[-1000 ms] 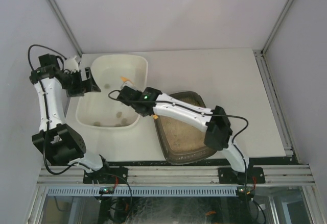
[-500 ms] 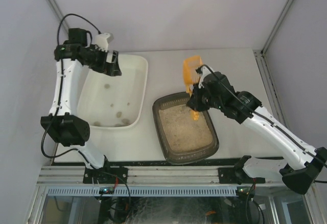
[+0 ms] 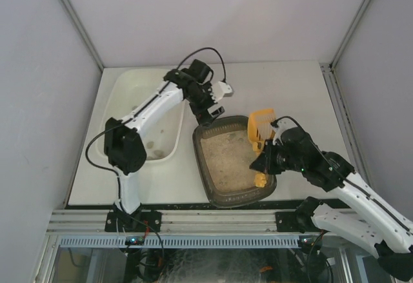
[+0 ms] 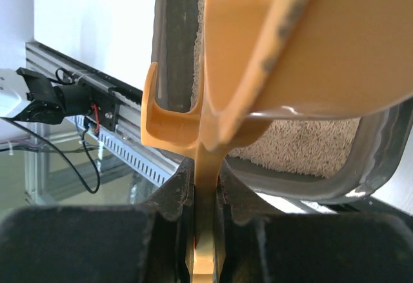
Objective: Clean the litter box
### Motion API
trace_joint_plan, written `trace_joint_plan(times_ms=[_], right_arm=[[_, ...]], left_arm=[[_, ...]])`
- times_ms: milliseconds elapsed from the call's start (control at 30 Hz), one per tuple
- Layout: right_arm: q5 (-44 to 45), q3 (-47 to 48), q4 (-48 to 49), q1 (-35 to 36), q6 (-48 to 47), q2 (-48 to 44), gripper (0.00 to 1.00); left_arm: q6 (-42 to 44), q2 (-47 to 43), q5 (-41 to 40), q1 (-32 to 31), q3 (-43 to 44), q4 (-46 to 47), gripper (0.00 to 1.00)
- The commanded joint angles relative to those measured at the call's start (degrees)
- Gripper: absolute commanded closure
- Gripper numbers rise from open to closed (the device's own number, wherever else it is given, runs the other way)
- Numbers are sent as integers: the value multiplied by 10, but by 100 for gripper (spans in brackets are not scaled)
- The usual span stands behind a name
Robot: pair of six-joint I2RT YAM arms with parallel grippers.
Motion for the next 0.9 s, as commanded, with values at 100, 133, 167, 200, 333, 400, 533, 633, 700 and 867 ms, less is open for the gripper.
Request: trace_joint_plan(times_ms=[100, 133, 167, 200, 333, 400, 533, 633, 700, 867], right_arm=[[22, -47, -39, -3, 79, -113, 100], [26, -48, -47, -3, 84, -126, 100], [29, -51, -52, -3, 88, -136, 100], [30, -53, -54, -3, 93, -145, 100], [28, -77, -51, -3, 112, -172, 100], [28, -84, -51, -3, 117, -177, 100], [21, -86, -47, -3, 116, -172, 100], [10, -85, -42, -3, 110, -157, 100], [5, -86, -39, -3, 107, -142, 100], [-24, -88, -26, -3, 92, -100, 100]], left_arm=[[18, 83, -83, -56, 19, 100, 0], [20, 93, -86, -61, 19, 106, 0], [21, 99, -93, -67, 19, 112, 0], [21, 106, -101, -72, 17, 120, 0], [29, 129, -112, -85, 20, 134, 0], [35, 139, -102, -88, 29, 121, 0], [44, 155, -80, -91, 45, 83, 0], [52, 165, -64, -90, 48, 51, 0], [47, 173, -64, -88, 49, 44, 4], [-12, 188, -13, -54, 85, 24, 32]])
